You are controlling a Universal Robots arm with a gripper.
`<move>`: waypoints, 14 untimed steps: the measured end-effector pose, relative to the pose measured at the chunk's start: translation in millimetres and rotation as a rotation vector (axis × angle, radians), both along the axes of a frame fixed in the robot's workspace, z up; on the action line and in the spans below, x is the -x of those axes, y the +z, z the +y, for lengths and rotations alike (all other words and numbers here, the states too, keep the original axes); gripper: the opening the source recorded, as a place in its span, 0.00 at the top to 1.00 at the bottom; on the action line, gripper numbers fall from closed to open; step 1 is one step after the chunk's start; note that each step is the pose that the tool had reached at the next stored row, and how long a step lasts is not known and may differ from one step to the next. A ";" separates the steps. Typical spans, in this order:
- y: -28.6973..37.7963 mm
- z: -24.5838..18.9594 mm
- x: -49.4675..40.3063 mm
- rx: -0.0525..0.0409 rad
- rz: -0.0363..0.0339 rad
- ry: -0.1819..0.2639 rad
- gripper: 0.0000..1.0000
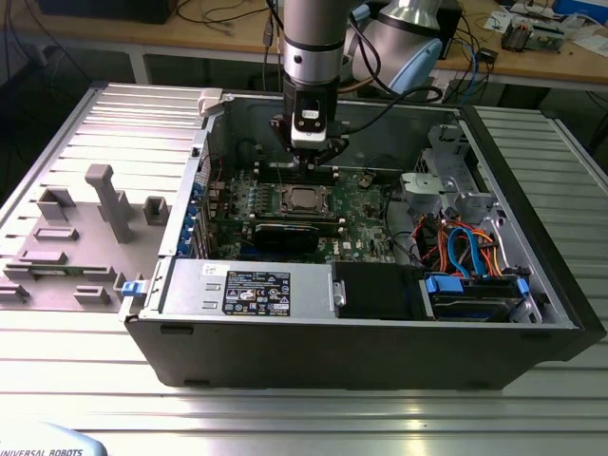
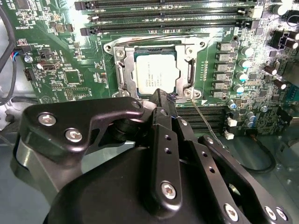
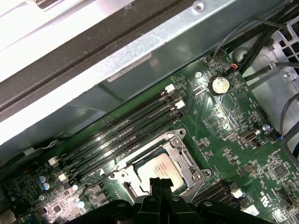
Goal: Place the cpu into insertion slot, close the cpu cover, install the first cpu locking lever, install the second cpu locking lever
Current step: 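Install the first cpu locking lever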
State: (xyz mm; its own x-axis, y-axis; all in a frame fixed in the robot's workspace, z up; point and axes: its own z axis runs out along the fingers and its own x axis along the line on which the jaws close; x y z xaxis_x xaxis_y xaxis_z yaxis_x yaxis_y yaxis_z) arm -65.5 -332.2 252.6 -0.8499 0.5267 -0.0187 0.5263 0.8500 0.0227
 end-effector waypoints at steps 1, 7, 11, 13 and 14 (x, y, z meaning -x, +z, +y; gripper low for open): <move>0.0 0.0 0.1 0.0000 0.0001 0.004 0.89; 0.0 -0.2 1.0 0.0001 0.0001 0.039 0.89; 0.0 -0.2 1.5 0.0001 0.0001 0.111 0.89; 0.0 -0.2 1.8 0.0001 0.0001 0.131 0.89; 0.0 -0.3 2.2 0.0001 0.0000 0.136 0.89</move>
